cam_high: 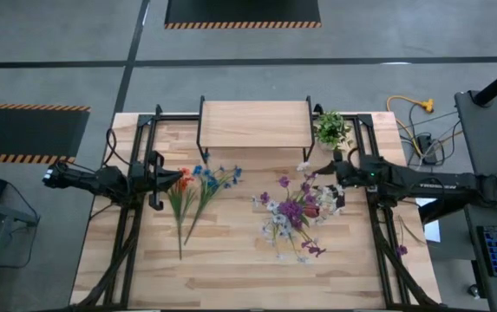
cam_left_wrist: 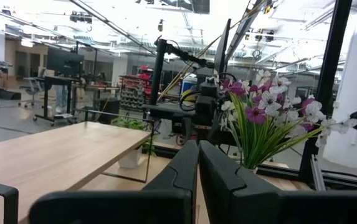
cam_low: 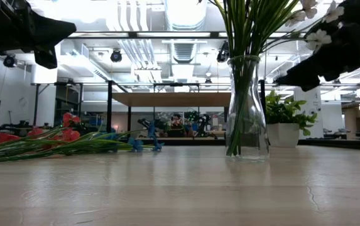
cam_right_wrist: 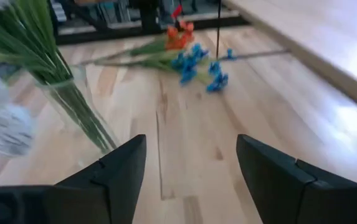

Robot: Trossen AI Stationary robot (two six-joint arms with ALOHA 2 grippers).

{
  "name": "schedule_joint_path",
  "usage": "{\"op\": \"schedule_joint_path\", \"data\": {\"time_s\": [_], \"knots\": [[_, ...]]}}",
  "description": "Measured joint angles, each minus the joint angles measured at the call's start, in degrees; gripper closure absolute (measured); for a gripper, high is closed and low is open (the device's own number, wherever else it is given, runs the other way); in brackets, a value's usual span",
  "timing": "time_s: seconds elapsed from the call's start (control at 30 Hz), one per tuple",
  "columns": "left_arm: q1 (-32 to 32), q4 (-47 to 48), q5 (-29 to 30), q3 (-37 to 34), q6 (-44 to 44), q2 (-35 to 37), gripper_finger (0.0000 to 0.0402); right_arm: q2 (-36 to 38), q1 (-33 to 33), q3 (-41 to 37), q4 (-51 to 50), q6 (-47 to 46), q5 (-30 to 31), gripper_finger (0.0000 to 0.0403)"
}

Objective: Pick and place flowers into a vace then onto a shelf
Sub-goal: Put the orange flowers into the transparent vase

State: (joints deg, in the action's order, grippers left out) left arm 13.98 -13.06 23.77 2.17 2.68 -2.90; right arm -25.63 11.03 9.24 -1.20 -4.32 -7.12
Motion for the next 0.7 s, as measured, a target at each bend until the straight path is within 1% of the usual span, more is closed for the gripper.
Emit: {"op": "schedule_joint_path", "data": {"time_s": [0.23, 0.5, 0.6, 0.7], "knots": [[-0.02, 0.02, 0.0, 0.0, 0.0, -0.04, 0.0402, 11.26, 0.0, -3.48, -0.23, 0.31, 0.07, 0.0183], [0.0, 0.02, 0.0, 0.0, 0.02, 0.0, 0.0402, 24.05, 0.0, -7.47, -1.6, -0.33, 5.88, 0.0193], [-0.02, 0.04, 0.02, 0.0, 0.02, -0.07, 0.0402, 25.67, -0.03, -7.1, -2.02, -0.61, 4.36, 0.0193], [-0.01, 0.04, 0.02, 0.0, 0.01, -0.08, 0.0402, 25.42, -0.02, -6.82, -3.38, -0.33, 4.91, 0.0193]]}}
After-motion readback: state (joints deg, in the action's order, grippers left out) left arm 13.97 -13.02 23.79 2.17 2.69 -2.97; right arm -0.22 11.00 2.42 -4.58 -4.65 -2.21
